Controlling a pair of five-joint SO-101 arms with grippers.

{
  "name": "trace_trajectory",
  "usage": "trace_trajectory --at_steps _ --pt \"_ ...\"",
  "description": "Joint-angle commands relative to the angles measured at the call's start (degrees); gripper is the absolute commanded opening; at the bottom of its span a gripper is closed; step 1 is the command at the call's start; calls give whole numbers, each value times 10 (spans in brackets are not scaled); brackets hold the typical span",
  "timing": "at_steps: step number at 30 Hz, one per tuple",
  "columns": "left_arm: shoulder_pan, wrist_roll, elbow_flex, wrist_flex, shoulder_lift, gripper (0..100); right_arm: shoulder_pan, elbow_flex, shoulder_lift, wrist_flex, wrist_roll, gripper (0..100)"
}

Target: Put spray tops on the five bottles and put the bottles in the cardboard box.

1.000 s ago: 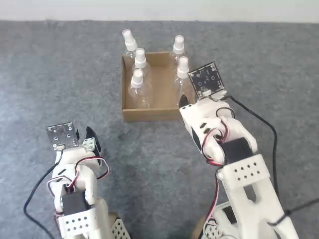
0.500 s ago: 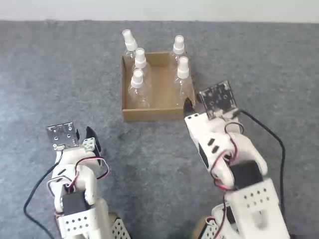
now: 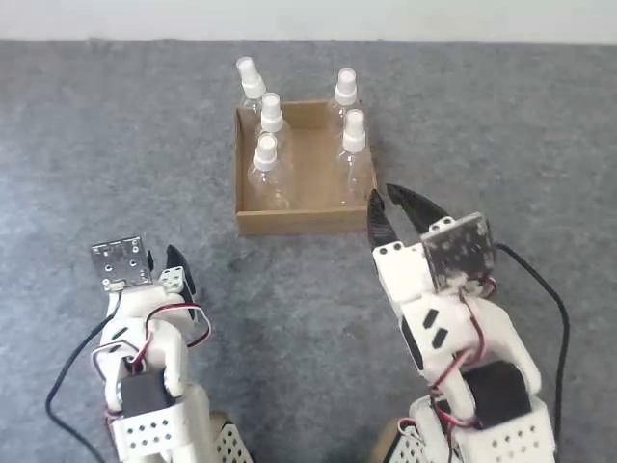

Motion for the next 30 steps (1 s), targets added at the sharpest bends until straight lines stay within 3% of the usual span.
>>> trace_trajectory --at_steps 1,9,15,30 --pt "0 -3 -6 -1 -8 99 28 -6 -31 3 -5 27" --pt "0 -3 -6 -4 -8 101 48 -6 -85 4 0 27" --pt "0 -3 -6 -4 -8 101 110 -6 -140 7 10 27" --pt "0 -3 -6 -4 -8 101 124 -6 -199 139 7 28"
